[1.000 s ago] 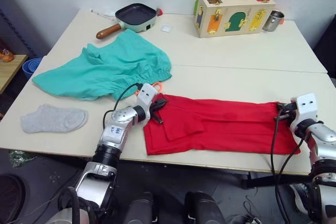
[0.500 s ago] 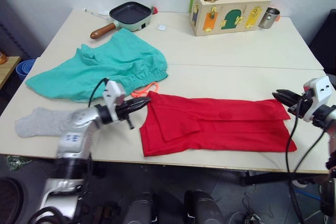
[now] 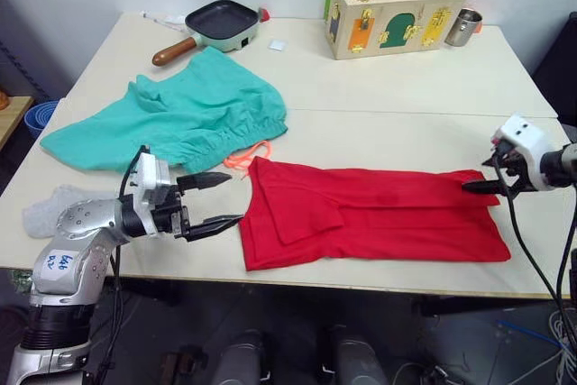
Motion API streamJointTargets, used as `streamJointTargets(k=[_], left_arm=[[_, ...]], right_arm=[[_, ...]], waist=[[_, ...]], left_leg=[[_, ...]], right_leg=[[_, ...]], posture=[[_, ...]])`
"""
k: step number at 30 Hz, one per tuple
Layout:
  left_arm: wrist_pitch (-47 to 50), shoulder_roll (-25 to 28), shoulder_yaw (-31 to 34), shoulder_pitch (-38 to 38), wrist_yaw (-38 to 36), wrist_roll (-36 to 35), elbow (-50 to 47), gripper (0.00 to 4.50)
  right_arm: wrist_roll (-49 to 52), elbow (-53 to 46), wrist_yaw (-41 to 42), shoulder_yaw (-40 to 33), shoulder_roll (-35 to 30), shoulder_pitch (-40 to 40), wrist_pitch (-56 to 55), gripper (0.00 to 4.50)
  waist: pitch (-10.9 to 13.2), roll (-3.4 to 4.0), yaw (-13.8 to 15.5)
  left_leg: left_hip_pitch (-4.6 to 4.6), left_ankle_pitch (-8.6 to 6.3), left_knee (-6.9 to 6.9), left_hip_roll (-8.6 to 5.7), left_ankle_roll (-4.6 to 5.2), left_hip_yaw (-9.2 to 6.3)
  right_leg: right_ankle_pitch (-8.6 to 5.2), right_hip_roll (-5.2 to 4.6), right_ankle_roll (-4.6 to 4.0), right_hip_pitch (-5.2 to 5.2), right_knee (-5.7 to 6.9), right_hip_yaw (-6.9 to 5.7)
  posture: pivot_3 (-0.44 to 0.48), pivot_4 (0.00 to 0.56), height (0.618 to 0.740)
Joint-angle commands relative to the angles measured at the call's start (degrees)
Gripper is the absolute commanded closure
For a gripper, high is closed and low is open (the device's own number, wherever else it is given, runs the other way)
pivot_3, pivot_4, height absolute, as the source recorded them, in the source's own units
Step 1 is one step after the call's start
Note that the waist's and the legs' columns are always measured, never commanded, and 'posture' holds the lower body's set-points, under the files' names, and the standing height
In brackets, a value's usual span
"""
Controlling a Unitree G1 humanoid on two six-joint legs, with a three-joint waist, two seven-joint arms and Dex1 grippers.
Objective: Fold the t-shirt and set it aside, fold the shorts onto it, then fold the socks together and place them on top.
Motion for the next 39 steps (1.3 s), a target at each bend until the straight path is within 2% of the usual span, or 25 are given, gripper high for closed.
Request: streamJointTargets(k=[1,2,6,13,20,25,28,31,39], left_arm=[[-0.44,0.88,1.98,1.76,0.13,-1.49,-3.23,0.25],[-0.47,1.07,2.09,2.06,0.09,-1.56,-3.39,0.25],[-0.74,1.6,2.58,2.63,0.32,-1.44,-3.65,0.25],[-0.67,2.14,3.46,3.07,1.12,-1.44,-4.34,0.25],[-1.12,2.13,3.68,2.26,2.47,-1.44,-4.1,0.25],[-2.08,0.98,3.28,0.38,4.67,-0.67,-2.69,0.25],[-2.65,-0.05,2.33,-0.93,5.88,0.15,-1.76,0.25],[-3.46,-0.7,1.51,-1.64,6.25,0.98,-1.03,0.25],[-4.8,0.78,0.98,-3.2,4.63,2.64,1.96,0.25]], right_arm=[[-2.38,3.05,-0.03,0.71,0.04,-2.6,0.93,0.4],[-2.86,3.62,-0.29,0.8,0.39,-2.87,0.96,0.62],[-3.95,4.9,-2.96,0.34,1.78,-3.63,0.08,1.96],[-4.61,5.8,-6.18,-0.11,3.27,-4.42,-1.85,4.49],[-5.19,6.16,-10.5,-0.75,4.09,-5.01,-5.25,4.49],[-5.22,6.36,-26.86,-2.58,6.64,-7.92,-14.34,4.49],[-5.96,7.18,-31.22,-2.75,8.1,-8.88,-16.37,4.49],[-5.88,7.77,-33.22,-3.53,9.68,-8.95,-17.62,4.49],[-4.33,8.09,-25.06,-5.16,8.16,-7.89,-13.03,4.49]], waist=[[0.0,0.01,0.01],[0.0,0.01,0.03],[0.0,0.01,0.03],[0.0,0.01,0.0],[0.0,0.01,-0.04],[0.01,0.01,-0.07],[0.01,0.01,-0.07],[0.01,0.01,0.05],[0.01,0.01,0.1]], left_leg=[[0.0,0.0,0.0,0.0,0.0,0.01],[0.0,0.01,0.0,0.0,0.01,0.02],[0.0,0.02,0.09,0.01,0.01,0.01],[0.02,0.01,0.15,0.01,-0.01,0.0],[0.02,0.01,0.17,0.01,-0.01,0.01],[0.0,0.01,0.17,0.01,-0.02,0.03],[-0.02,0.04,0.13,0.02,-0.06,0.04],[-0.02,0.05,0.05,0.04,-0.07,0.03],[-0.1,0.08,0.05,0.03,-0.01,0.03]], right_leg=[[0.0,0.0,0.0,0.0,0.06,0.0],[0.0,0.02,0.0,0.0,0.07,0.0],[0.0,0.04,0.0,0.03,0.06,0.0],[0.0,0.04,0.01,0.04,0.06,0.01],[0.0,0.05,0.01,0.04,0.09,0.02],[0.0,0.06,0.01,0.0,0.13,0.03],[0.0,0.12,0.01,-0.03,0.17,0.04],[0.0,0.15,0.01,-0.02,0.14,0.02],[0.0,0.15,0.01,-0.05,0.14,0.0]], posture=[[0.0,0.15,0.74],[0.0,0.15,0.74],[0.0,0.15,0.74],[0.0,0.15,0.74],[0.0,0.15,0.74],[0.0,0.15,0.74],[0.0,0.15,0.74],[0.0,0.15,0.74],[0.0,0.15,0.74]])
